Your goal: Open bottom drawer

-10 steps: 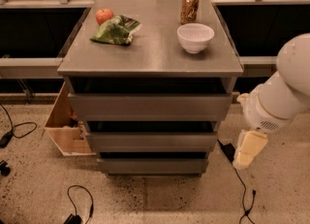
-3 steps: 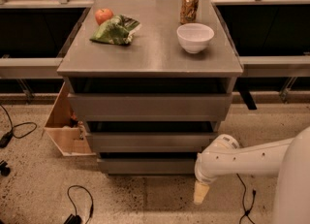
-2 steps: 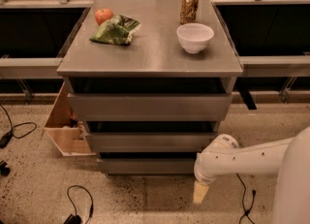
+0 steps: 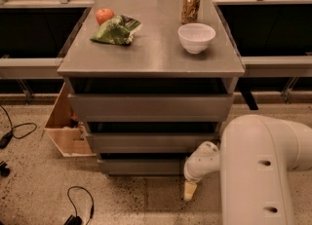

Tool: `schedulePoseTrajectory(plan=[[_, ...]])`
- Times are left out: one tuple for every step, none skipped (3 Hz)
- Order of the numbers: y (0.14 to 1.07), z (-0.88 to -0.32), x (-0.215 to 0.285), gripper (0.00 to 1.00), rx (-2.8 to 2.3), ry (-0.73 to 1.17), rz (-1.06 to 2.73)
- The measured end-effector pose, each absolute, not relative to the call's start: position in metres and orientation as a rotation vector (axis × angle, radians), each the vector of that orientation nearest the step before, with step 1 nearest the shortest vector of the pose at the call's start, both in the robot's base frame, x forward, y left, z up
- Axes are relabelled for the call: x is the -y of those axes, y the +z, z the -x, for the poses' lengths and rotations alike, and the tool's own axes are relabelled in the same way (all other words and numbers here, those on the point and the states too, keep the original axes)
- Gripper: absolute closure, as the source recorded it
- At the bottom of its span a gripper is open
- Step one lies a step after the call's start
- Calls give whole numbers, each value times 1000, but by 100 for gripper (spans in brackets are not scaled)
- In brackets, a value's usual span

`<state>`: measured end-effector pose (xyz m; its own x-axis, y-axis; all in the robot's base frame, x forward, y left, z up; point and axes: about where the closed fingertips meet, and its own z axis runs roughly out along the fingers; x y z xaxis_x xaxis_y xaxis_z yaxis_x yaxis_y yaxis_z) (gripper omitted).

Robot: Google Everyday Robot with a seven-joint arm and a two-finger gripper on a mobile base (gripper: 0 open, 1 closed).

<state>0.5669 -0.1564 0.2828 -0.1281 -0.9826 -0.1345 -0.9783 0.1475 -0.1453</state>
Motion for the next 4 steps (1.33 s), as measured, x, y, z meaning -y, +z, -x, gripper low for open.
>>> schedulePoseTrajectory(plan=[[243,-594,151,0,-2183,-27,1925],[210,-624,146,0,-2171,-30,1933],[187,-650,143,0,-2185,-21,1925],[168,-654,146,19,-2218,19,1873]])
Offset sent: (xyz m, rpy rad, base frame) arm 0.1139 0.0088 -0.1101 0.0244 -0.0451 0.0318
